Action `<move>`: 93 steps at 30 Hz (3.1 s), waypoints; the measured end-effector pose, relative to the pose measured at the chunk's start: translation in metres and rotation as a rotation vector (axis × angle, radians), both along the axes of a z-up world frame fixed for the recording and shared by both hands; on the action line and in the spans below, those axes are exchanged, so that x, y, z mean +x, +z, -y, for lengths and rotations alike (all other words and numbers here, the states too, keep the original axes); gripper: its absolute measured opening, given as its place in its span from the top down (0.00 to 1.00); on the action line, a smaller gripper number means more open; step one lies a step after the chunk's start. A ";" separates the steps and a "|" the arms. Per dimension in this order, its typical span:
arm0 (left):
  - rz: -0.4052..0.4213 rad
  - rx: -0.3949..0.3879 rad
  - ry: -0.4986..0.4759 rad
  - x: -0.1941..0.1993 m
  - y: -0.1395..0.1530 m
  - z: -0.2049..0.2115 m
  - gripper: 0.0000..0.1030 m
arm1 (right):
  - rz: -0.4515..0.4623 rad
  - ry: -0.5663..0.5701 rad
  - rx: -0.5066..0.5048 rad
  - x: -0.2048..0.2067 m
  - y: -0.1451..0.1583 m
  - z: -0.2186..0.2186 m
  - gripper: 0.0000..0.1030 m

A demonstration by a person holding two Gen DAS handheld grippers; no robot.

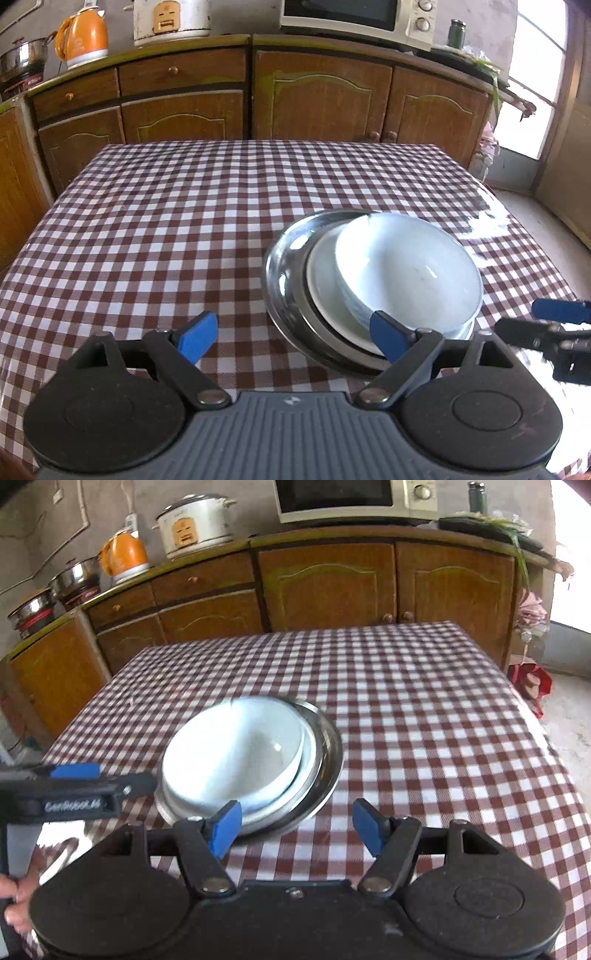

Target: Organize plates and bowls

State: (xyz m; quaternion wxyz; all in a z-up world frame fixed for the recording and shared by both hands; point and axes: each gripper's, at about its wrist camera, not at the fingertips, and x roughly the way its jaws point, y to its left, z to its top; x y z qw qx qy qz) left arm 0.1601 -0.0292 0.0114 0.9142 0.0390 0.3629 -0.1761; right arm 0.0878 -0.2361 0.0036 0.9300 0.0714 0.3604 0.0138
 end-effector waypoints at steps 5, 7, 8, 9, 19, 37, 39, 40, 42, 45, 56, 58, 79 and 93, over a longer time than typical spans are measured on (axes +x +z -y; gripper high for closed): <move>0.012 0.020 -0.024 -0.008 -0.005 0.006 0.10 | -0.031 0.038 -0.052 -0.001 -0.013 -0.011 0.23; 0.011 0.027 -0.027 -0.009 -0.006 0.008 0.10 | -0.038 0.040 -0.059 0.003 -0.016 -0.013 0.23; 0.010 0.029 -0.027 -0.008 -0.007 0.009 0.10 | -0.040 0.043 -0.062 0.005 -0.018 -0.014 0.23; 0.009 0.030 -0.027 -0.008 -0.007 0.008 0.10 | -0.044 0.045 -0.069 0.008 -0.019 -0.014 0.23; 0.019 0.044 -0.021 -0.005 -0.009 0.006 0.10 | -0.067 0.024 -0.128 0.031 -0.036 -0.023 0.23; 0.017 0.039 0.000 -0.001 -0.008 0.000 0.10 | -0.034 0.020 -0.067 0.018 -0.023 0.000 0.23; 0.017 0.031 0.005 -0.001 -0.007 -0.001 0.10 | -0.025 0.020 -0.036 0.016 -0.021 0.004 0.23; 0.017 0.030 0.009 -0.001 -0.007 -0.002 0.10 | -0.020 0.016 -0.037 0.014 -0.020 0.005 0.23; 0.021 0.027 0.018 0.000 -0.005 -0.003 0.10 | -0.007 0.007 -0.041 0.011 -0.018 0.007 0.23; 0.024 0.021 0.033 0.002 -0.003 -0.005 0.08 | 0.006 -0.011 -0.037 0.010 -0.015 0.010 0.23; 0.030 0.037 0.062 -0.002 0.004 -0.005 0.00 | 0.028 -0.028 -0.036 0.002 -0.008 0.009 0.23; 0.030 0.051 0.085 -0.006 0.005 -0.005 0.00 | 0.031 -0.028 -0.040 0.000 -0.006 0.008 0.23; 0.011 0.055 0.152 -0.053 0.014 -0.006 0.00 | 0.039 -0.038 -0.007 -0.043 0.002 -0.004 0.23; -0.009 0.048 0.140 -0.069 0.009 -0.005 0.00 | 0.031 -0.049 0.002 -0.057 0.000 -0.005 0.23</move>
